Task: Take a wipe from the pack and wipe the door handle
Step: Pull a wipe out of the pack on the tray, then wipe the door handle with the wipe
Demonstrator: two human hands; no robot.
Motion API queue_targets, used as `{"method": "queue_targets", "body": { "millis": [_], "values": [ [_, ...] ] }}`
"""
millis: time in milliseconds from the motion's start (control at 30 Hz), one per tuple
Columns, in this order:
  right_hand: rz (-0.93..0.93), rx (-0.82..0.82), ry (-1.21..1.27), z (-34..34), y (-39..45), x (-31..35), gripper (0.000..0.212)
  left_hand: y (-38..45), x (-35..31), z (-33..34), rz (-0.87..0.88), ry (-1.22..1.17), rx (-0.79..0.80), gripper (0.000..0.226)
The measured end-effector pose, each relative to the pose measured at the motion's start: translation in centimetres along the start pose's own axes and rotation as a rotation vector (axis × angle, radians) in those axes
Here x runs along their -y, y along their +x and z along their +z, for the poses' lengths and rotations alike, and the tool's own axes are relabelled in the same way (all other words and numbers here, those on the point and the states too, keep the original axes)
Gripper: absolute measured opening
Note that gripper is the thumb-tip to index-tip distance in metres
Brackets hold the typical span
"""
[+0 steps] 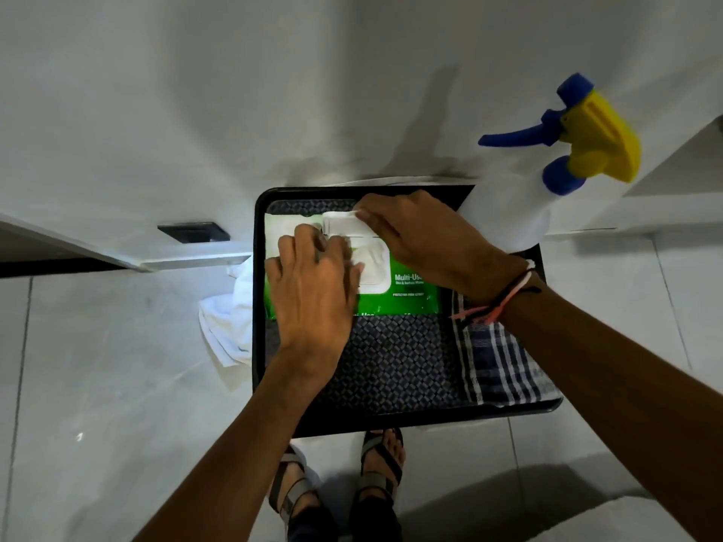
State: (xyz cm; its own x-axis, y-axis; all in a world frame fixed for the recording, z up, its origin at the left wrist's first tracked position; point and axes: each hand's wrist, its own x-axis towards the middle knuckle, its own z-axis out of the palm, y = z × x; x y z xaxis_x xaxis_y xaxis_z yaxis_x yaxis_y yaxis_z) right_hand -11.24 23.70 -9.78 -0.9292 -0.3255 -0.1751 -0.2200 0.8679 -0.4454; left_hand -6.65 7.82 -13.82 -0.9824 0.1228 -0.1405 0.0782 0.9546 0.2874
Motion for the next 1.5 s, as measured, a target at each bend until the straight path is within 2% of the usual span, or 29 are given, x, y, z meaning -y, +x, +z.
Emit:
{"method": "queue_targets", "body": {
  "millis": [67, 133, 200, 267, 300, 367, 400, 467, 533, 567, 633, 733, 833, 867, 900, 967, 1033, 1133, 1200, 1267, 1333, 1367, 1433, 1500],
  "values": [
    [0.018, -0.017, 0.007, 0.3, -0.2, 0.0, 0.036, -0.2, 0.0, -0.1, -0.008, -0.203, -0.028, 0.022],
    [0.04, -0.01, 0.032, 0.4, -0.5, 0.5, 0.035, -0.5, 0.4, -1.2, -0.085, -0.508, -0.033, 0.012],
    [0.089, 0.024, 0.046, 0.3, -1.3, 1.0, 0.033, -1.7, 1.0, -3.0, -0.229, -0.738, 0.007, 0.023],
    [0.203, -0.016, 0.097, -0.9, -2.5, 2.9, 0.042, -3.5, 1.7, -6.3, -0.388, -0.926, 0.091, 0.024],
    [0.257, -0.078, 0.207, -1.7, -3.3, 4.4, 0.046, -4.3, 2.2, -8.3, -0.458, -1.015, 0.13, 0.021],
    [0.354, -0.19, 0.635, -3.6, -4.7, 8.8, 0.042, -5.6, 3.4, -13.2, -0.494, -1.114, 0.18, 0.022],
    [0.371, -0.177, 0.864, -5.0, -5.3, 11.6, 0.035, -6.1, 4.2, -16.3, -0.474, -1.137, 0.184, 0.023],
    [0.355, -0.127, 1.115, -8.0, -5.5, 17.3, 0.023, -6.7, 5.8, -23.2, -0.405, -1.164, 0.166, 0.021],
    [0.284, -0.2, 1.192, -10.6, -4.9, 21.8, 0.008, -6.8, 7.4, -29.4, -0.314, -1.174, 0.151, 0.016],
    [0.248, -0.257, 1.214, -12.4, -4.3, 24.0, 0.006, -6.7, 8.4, -32.5, -0.28, -1.187, 0.133, 0.014],
    [0.188, -0.321, 1.256, -15.8, -2.6, 28.3, 0.02, -6.9, 10.6, -38.4, -0.213, -1.238, 0.097, 0.017],
    [0.117, -0.329, 1.359, -19.7, -0.5, 35.0, 0.025, -7.6, 14.0, -45.8, -0.14, -1.317, 0.048, 0.029],
    [0.015, -0.299, 1.395, -22.4, 2.2, 43.8, 0.006, -8.2, 19.4, -52.9, -0.051, -1.39, -0.015, 0.026],
    [-0.011, -0.284, 1.407, -23.1, 2.8, 46.6, 0.007, -8.3, 21.1, -54.9, -0.016, -1.385, -0.021, 0.027],
    [-0.042, -0.261, 1.411, -23.5, 3.9, 49.6, 0.02, -8.2, 23.7, -57.0, 0.022, -1.371, -0.03, 0.031],
    [-0.055, -0.228, 1.392, -23.4, 6.2, 55.4, 0.032, -8.2, 29.0, -60.5, 0.067, -1.306, -0.042, 0.041],
    [-0.052, -0.241, 1.332, -22.3, 7.8, 59.7, 0.021, -8.2, 33.4, -63.1, 0.082, -1.237, -0.071, 0.039],
    [0.071, -0.365, 1.25, -19.9, 10.8, 65.3, 0.007, -8.1, 39.9, -66.7, 0.089, -1.13, -0.23, 0.043],
    [0.136, -0.582, 1.223, -19.4, 12.6, 67.9, 0.006, -7.6, 43.1, -69.1, 0.097, -1.061, -0.412, 0.043],
    [0.092, -1.007, 1.09, -20.2, 14.5, 70.3, 0.015, -6.4, 45.5, -72.1, 0.161, -0.966, -0.58, 0.03],
    [-0.06, -1.41, 0.71, -21.5, 16.7, 72.2, 0.018, -4.7, 46.5, -75.2, 0.26, -0.861, -0.713, 0.02],
    [-0.111, -1.519, 0.513, -22.0, 17.9, 72.7, 0.023, -4.0, 46.5, -76.6, 0.302, -0.804, -0.774, 0.018],
    [-0.211, -1.578, 0.242, -21.6, 20.8, 72.9, 0.031, -2.6, 46.4, -78.8, 0.362, -0.715, -0.884, 0.017],
    [-0.285, -1.551, 0.125, -19.6, 23.2, 72.3, 0.038, -1.3, 46.6, -80.3, 0.41, -0.635, -0.974, 0.015]
  ]
}}
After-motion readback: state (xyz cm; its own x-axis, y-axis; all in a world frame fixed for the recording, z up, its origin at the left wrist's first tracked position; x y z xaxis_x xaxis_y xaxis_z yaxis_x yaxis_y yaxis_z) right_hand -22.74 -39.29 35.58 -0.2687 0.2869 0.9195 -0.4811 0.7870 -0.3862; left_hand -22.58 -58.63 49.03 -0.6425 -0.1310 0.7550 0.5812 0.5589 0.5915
